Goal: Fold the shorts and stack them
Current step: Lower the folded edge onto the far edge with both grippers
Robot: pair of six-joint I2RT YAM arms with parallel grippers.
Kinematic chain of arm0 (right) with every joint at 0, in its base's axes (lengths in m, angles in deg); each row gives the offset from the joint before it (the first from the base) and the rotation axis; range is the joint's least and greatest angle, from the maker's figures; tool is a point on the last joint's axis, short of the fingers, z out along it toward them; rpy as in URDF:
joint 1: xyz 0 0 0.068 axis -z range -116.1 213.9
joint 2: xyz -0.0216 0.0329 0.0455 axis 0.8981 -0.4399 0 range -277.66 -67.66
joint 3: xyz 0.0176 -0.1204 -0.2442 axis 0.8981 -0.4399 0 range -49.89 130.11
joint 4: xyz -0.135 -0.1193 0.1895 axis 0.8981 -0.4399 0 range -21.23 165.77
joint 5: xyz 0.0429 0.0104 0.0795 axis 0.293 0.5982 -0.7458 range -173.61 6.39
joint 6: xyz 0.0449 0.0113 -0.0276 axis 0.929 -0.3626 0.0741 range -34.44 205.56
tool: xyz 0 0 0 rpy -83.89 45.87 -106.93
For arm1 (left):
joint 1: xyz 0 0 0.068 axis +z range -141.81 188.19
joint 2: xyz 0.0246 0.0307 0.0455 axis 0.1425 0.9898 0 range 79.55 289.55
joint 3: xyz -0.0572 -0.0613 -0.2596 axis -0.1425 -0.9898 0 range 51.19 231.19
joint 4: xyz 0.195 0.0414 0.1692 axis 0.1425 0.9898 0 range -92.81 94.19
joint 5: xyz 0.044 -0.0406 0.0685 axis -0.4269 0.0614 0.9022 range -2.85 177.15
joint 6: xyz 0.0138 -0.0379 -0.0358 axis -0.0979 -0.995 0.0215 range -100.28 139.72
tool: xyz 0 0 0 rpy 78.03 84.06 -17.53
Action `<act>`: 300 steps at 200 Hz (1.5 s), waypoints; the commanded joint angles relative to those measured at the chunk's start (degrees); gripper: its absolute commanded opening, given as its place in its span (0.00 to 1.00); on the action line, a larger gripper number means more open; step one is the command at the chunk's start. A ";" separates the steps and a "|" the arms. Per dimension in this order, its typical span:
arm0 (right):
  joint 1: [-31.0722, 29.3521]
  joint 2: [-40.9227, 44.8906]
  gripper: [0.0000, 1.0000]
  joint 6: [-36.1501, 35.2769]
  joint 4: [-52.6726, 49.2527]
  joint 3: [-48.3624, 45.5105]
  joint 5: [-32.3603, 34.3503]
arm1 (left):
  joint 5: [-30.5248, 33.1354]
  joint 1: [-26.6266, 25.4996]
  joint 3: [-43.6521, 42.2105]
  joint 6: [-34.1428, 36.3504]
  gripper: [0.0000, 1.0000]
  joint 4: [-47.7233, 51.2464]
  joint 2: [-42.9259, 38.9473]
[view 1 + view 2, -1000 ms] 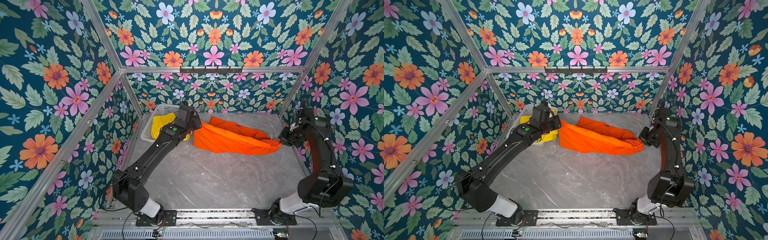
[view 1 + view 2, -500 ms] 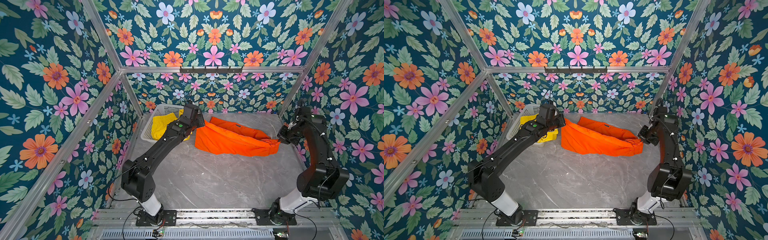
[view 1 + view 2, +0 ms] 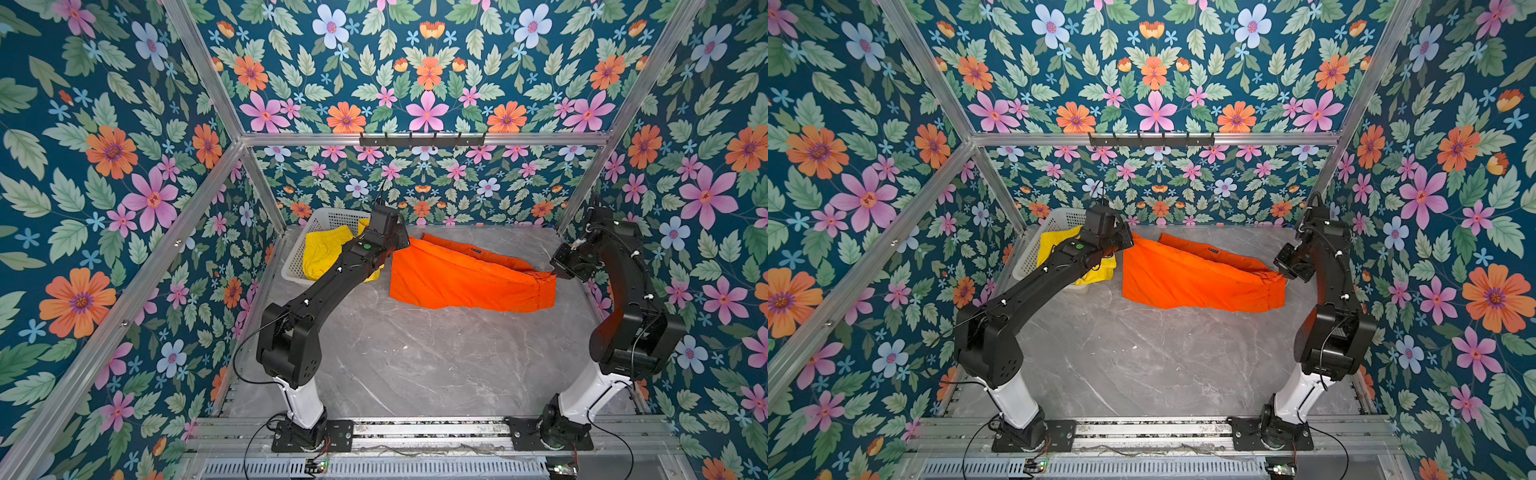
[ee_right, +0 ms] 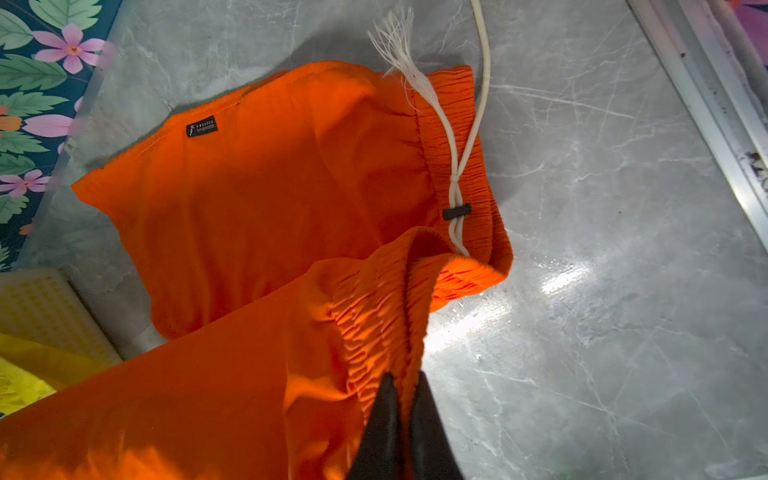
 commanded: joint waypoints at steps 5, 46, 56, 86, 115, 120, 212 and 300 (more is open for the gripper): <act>-0.02 -1.84 0.05 0.88 0.25 1.44 -0.48 | 0.87 0.54 1.14 0.36 0.00 -3.86 1.59; -0.01 -4.94 0.05 1.98 1.83 2.65 -1.01 | 0.23 0.64 3.29 0.10 0.00 -6.80 5.93; 0.03 -5.84 0.05 2.32 2.13 3.28 -1.15 | 0.17 0.67 3.56 0.09 0.00 -7.84 6.86; -0.01 -8.98 0.05 3.10 2.90 5.65 -1.54 | 0.27 0.67 5.95 0.40 0.00 -9.11 10.40; -0.02 -12.41 0.05 4.00 3.66 8.08 -1.79 | 0.51 0.73 8.25 0.88 0.00 -10.13 13.74; -0.02 -13.06 0.05 4.15 3.81 8.42 -1.93 | 0.51 0.73 8.67 0.93 0.00 -10.21 14.37; 0.37 -22.61 0.05 6.65 8.03 12.02 -3.41 | -1.03 1.42 13.30 -0.11 0.00 -13.31 24.48; 0.86 -26.47 0.14 9.50 17.61 9.71 -2.89 | -2.47 1.96 19.01 -1.58 0.00 -14.61 33.48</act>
